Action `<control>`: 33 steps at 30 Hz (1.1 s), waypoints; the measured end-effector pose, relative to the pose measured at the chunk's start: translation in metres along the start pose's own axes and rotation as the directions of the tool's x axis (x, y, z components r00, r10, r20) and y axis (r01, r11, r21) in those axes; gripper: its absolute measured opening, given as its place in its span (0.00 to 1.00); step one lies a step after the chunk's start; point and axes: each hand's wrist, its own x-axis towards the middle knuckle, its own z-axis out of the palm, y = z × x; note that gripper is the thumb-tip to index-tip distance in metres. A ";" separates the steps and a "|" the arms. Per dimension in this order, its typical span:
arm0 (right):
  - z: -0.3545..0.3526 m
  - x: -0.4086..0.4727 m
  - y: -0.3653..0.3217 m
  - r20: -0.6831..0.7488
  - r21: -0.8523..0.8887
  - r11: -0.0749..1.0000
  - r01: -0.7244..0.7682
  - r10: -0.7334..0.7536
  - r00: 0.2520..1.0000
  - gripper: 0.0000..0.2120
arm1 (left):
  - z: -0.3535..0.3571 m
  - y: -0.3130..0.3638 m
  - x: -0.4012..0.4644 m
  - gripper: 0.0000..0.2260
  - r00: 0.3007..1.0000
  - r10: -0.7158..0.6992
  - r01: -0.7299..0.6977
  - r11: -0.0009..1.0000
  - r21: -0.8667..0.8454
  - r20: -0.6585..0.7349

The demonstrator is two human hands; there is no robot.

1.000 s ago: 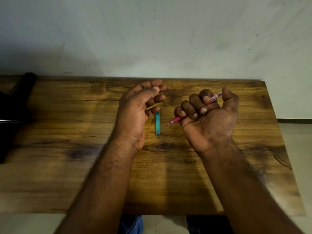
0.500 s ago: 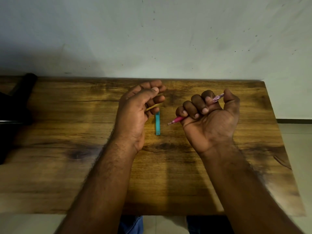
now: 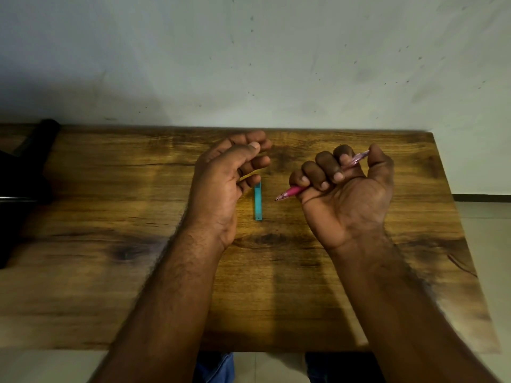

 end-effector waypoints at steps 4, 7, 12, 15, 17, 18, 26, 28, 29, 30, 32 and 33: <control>0.000 0.000 0.001 -0.006 0.003 1.000 -0.002 0.002 1.000 0.23 | -0.001 0.000 0.000 0.11 1.000 0.003 -0.003 1.000 0.000 0.002; 0.000 0.000 0.001 0.001 0.009 1.000 -0.011 0.011 1.000 0.24 | -0.001 0.000 -0.001 0.10 1.000 0.008 -0.008 1.000 0.004 0.003; 0.000 0.001 0.000 -0.001 0.023 1.000 -0.004 0.004 1.000 0.23 | -0.001 0.000 0.000 0.10 1.000 0.004 -0.004 1.000 0.003 0.002; -0.001 0.001 0.001 -0.009 0.023 1.000 0.003 -0.003 1.000 0.23 | -0.001 0.000 0.000 0.10 1.000 -0.002 0.002 1.000 -0.006 0.004; -0.001 0.001 0.000 -0.019 0.018 1.000 0.016 -0.016 1.000 0.22 | -0.001 0.000 0.000 0.10 1.000 -0.004 0.004 1.000 -0.011 0.005; 0.000 0.001 -0.001 -0.022 0.022 1.000 0.021 -0.020 1.000 0.22 | -0.001 0.000 0.000 0.10 1.000 -0.003 0.003 1.000 -0.013 0.005; -0.001 0.001 0.000 -0.003 0.010 1.000 0.019 -0.019 1.000 0.22 | -0.001 -0.001 0.001 0.11 1.000 0.004 -0.004 1.000 -0.005 0.004; -0.001 0.001 0.000 0.000 0.009 1.000 0.014 -0.014 1.000 0.23 | -0.001 -0.001 0.001 0.11 1.000 0.003 -0.002 1.000 -0.008 0.002; -0.002 0.001 0.000 0.002 0.006 1.000 0.012 -0.012 1.000 0.24 | -0.001 -0.001 0.001 0.11 1.000 0.002 -0.002 1.000 -0.008 0.003; -0.002 0.001 0.000 0.003 0.000 1.000 0.014 -0.014 1.000 0.24 | 0.000 -0.001 0.001 0.10 1.000 0.001 -0.001 1.000 -0.007 0.005; -0.002 0.001 0.000 0.007 -0.008 1.000 0.021 -0.021 1.000 0.23 | 0.000 0.000 0.001 0.10 1.000 0.000 0.000 1.000 -0.006 0.006; -0.001 0.001 0.000 0.008 -0.009 1.000 0.022 -0.022 1.000 0.23 | 0.000 0.000 0.001 0.10 1.000 0.000 0.000 1.000 -0.009 0.007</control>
